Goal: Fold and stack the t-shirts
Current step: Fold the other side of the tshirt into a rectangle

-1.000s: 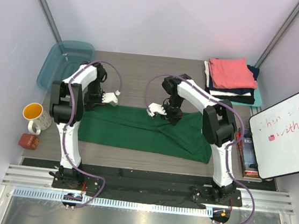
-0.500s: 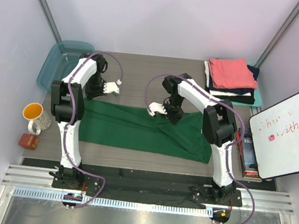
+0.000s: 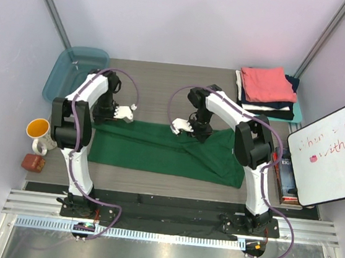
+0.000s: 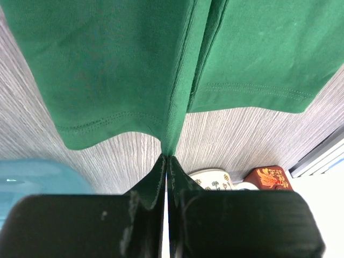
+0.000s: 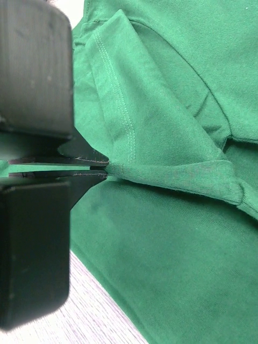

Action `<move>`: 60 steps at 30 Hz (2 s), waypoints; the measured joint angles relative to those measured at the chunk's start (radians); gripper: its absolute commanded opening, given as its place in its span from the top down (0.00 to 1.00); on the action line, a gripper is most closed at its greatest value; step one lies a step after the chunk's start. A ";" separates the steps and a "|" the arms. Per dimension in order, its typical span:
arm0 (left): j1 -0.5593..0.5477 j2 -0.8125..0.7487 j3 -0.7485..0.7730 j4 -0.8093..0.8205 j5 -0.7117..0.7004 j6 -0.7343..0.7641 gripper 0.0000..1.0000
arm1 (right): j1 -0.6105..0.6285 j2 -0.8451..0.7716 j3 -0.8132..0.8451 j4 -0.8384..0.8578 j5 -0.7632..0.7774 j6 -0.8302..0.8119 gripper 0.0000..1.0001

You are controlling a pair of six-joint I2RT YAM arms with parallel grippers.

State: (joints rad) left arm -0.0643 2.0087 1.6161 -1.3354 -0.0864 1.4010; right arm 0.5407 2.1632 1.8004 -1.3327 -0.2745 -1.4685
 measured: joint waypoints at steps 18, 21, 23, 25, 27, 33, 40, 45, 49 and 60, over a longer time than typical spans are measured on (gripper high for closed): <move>-0.048 -0.029 -0.113 0.006 0.042 0.021 1.00 | 0.003 -0.040 -0.067 0.003 -0.019 -0.042 0.99; -0.053 -0.029 -0.116 0.007 0.043 0.023 1.00 | 0.007 -0.061 -0.080 0.000 -0.034 -0.049 0.99; -0.053 -0.030 -0.124 0.007 0.043 0.025 1.00 | 0.008 -0.076 -0.082 0.000 -0.046 -0.051 0.99; -0.054 -0.029 -0.134 0.007 0.043 0.026 1.00 | 0.009 -0.091 -0.085 0.000 -0.059 -0.053 0.99; -0.056 -0.030 -0.142 0.007 0.043 0.026 1.00 | 0.012 -0.105 -0.092 -0.001 -0.074 -0.056 0.99; -0.073 -0.029 -0.153 0.007 0.043 0.031 1.00 | 0.037 -0.113 -0.094 -0.001 -0.130 -0.060 0.99; -0.104 -0.028 -0.147 0.007 0.057 0.024 1.00 | 0.082 -0.113 -0.080 -0.003 -0.217 -0.021 0.99; -0.136 -0.027 -0.145 0.007 0.087 0.014 1.00 | 0.110 -0.117 -0.079 -0.003 -0.254 0.024 0.98; -0.161 -0.027 -0.147 0.008 0.100 0.009 1.00 | 0.144 -0.154 -0.116 0.001 -0.259 0.037 0.94; -0.170 -0.057 -0.280 0.009 0.090 -0.016 0.64 | 0.274 -0.284 -0.275 -0.014 -0.236 -0.002 0.01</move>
State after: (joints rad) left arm -0.2340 1.9518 1.3361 -1.3262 0.0040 1.3849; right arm 0.8143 1.8793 1.5253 -1.3472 -0.5102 -1.4700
